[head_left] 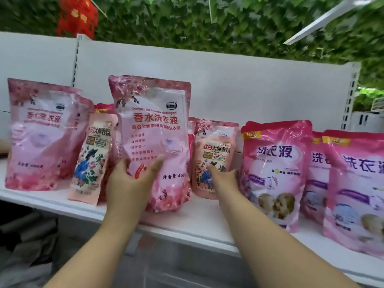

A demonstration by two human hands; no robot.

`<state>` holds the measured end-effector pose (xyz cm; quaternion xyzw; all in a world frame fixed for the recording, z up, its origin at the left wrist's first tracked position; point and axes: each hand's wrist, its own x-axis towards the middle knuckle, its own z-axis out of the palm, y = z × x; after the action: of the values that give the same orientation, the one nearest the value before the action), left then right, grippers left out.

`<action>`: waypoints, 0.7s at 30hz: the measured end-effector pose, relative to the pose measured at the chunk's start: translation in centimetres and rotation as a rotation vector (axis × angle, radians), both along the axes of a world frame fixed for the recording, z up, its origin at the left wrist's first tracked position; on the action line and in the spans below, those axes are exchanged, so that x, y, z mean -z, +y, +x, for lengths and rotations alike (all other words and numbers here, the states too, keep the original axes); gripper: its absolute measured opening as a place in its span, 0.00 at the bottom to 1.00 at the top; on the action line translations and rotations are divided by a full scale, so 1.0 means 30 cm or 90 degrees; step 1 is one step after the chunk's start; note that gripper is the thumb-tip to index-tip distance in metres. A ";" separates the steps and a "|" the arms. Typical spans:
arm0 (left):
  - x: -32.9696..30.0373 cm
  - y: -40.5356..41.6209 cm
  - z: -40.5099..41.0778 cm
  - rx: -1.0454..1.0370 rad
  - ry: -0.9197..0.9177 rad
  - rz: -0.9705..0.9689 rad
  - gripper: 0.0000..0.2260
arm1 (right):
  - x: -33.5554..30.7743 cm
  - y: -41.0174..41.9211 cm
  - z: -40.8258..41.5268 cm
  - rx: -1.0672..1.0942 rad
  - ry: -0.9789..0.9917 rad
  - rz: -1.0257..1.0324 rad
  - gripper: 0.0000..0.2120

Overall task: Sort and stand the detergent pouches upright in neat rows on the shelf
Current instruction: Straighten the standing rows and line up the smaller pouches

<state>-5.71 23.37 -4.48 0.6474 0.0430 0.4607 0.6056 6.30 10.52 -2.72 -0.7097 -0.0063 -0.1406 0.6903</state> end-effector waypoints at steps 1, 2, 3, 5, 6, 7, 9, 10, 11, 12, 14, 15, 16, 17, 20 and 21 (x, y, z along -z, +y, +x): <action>0.007 0.004 0.018 0.003 0.017 0.002 0.24 | -0.005 0.004 0.026 0.007 0.004 0.000 0.35; 0.012 0.007 0.031 0.010 0.036 0.001 0.26 | -0.008 0.003 0.048 0.002 0.005 0.003 0.32; 0.015 0.013 0.041 0.017 0.053 -0.007 0.26 | -0.009 -0.002 0.069 0.000 0.001 -0.002 0.29; 0.022 0.025 0.058 0.027 0.060 -0.027 0.22 | -0.005 -0.013 0.116 0.023 -0.015 -0.028 0.26; 0.027 0.031 0.065 0.022 0.055 -0.032 0.20 | -0.003 -0.015 0.131 0.032 -0.027 -0.047 0.27; 0.030 0.034 0.066 0.019 0.046 -0.033 0.20 | 0.001 -0.014 0.142 0.037 -0.027 -0.067 0.28; 0.040 0.040 0.068 0.021 0.032 -0.027 0.20 | 0.014 -0.005 0.154 0.026 -0.040 -0.124 0.21; 0.043 0.040 0.068 0.022 0.030 -0.028 0.20 | 0.018 0.004 0.151 0.027 -0.061 -0.175 0.18; 0.045 0.042 0.071 0.022 0.031 -0.031 0.20 | 0.022 0.013 0.148 0.040 -0.086 -0.213 0.17; 0.044 0.043 0.071 0.021 0.031 -0.034 0.20 | 0.027 0.022 0.140 0.052 -0.103 -0.230 0.17; 0.043 0.041 0.072 0.021 0.030 -0.037 0.21 | 0.028 0.031 0.127 0.067 -0.140 -0.238 0.15; 0.044 0.042 0.074 0.022 0.030 -0.037 0.22 | 0.026 0.030 0.119 0.074 -0.167 -0.243 0.11; 0.044 0.043 0.074 0.026 0.030 -0.037 0.22 | 0.023 0.030 0.100 0.078 -0.183 -0.237 0.10; 0.047 0.047 0.080 0.033 0.028 -0.037 0.22 | 0.015 0.031 0.070 0.080 -0.203 -0.228 0.10; 0.052 0.052 0.089 0.052 0.017 -0.027 0.28 | 0.000 0.026 -0.020 0.060 -0.237 -0.158 0.09; 0.054 0.057 0.087 0.057 0.014 -0.025 0.29 | -0.004 0.025 -0.063 0.046 -0.241 -0.128 0.10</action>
<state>-3.09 25.10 -6.10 0.6416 0.0297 0.4249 0.6378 4.40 11.28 -2.61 -0.7356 -0.1242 -0.2943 0.5974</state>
